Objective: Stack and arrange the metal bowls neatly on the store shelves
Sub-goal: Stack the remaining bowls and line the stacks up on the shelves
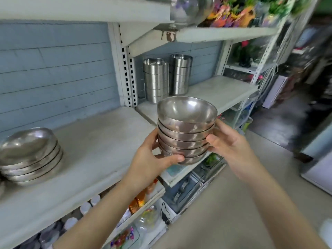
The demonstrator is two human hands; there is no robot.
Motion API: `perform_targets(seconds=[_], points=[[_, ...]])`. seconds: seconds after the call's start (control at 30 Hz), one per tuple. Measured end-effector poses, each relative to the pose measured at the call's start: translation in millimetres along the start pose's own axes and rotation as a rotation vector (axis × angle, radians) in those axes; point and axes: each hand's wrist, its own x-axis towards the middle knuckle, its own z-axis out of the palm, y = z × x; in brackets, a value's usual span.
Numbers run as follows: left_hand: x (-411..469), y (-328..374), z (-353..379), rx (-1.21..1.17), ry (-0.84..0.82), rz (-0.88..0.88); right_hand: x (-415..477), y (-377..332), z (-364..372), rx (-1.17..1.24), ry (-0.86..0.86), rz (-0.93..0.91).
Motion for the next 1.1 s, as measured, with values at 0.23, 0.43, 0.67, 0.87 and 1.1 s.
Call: perform_targets(seconds=[0.23, 0.43, 0.67, 0.87, 1.1], points=[[104, -26, 48, -0.043, -0.106, 0.008, 65, 26, -67, -0.077, 0.104, 0.012], [185, -43, 106, -0.068, -0.176, -0.018, 109, 47, -143, -0.122, 0.160, 0.044], [282, -80, 182, -0.078, -0.114, -0.045, 199, 91, -245, -0.153, 0.031, 0.078], [356, -111, 233, -0.051, 0.071, -0.099, 291, 137, -311, -0.167, -0.113, 0.161], [427, -153, 249, -0.028, 0.166, -0.173, 383, 193, -348, -0.112, -0.326, 0.265]])
